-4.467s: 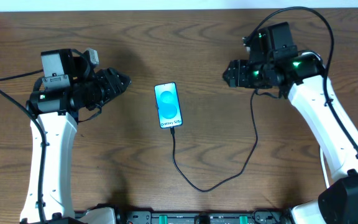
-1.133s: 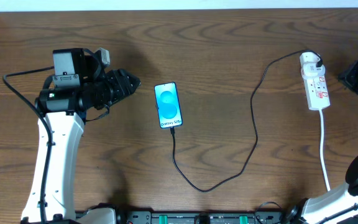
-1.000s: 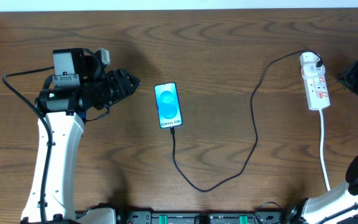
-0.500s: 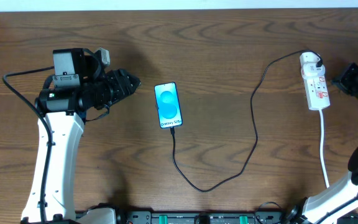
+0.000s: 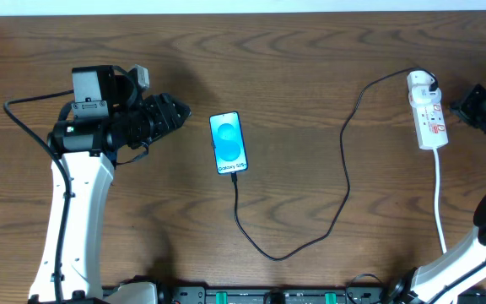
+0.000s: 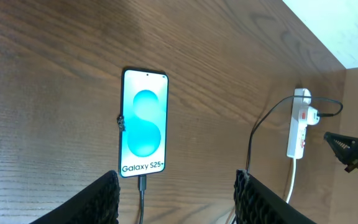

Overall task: Plug charger to phone and switch on socket
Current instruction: 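Position the right gripper tip on the orange switch beside the charger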

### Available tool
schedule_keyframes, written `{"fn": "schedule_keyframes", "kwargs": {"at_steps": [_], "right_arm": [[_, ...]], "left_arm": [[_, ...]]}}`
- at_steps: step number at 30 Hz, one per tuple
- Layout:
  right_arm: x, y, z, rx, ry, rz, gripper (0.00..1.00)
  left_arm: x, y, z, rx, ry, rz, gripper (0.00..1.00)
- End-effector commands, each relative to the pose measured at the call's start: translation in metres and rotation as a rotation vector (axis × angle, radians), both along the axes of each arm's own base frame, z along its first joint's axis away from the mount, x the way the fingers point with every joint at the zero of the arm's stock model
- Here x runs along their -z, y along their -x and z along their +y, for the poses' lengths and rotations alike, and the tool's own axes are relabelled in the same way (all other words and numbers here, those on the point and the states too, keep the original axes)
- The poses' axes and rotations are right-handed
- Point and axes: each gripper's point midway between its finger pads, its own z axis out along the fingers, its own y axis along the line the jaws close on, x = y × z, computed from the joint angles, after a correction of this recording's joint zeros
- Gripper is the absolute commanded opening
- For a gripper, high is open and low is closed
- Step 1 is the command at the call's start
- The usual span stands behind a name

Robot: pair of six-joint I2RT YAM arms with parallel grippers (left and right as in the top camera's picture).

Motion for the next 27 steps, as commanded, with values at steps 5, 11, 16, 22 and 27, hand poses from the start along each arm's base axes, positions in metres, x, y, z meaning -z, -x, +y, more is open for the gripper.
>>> {"fn": "schedule_keyframes", "kwargs": {"at_steps": [5,11,16,22,27], "right_arm": [[0.022,-0.005,0.0,-0.01,-0.028,0.01,0.01],[0.027,-0.005,0.0,-0.011,-0.031,0.013,0.01],[0.026,-0.007,-0.001,-0.011,-0.027,0.006,0.01],[0.03,-0.01,0.002,-0.022,-0.047,-0.007,0.01],[0.038,-0.011,0.005,-0.03,-0.072,-0.005,0.01]], "left_arm": [[-0.002,0.001,-0.001,-0.005,0.0,-0.002,0.59],[-0.002,0.001,-0.001,-0.005,0.0,-0.002,0.59],[-0.002,0.001,-0.001,-0.005,0.0,-0.002,0.59],[-0.002,0.001,-0.001,-0.005,0.0,-0.002,0.59],[-0.002,0.001,-0.001,-0.006,0.0,-0.002,0.59]]}}
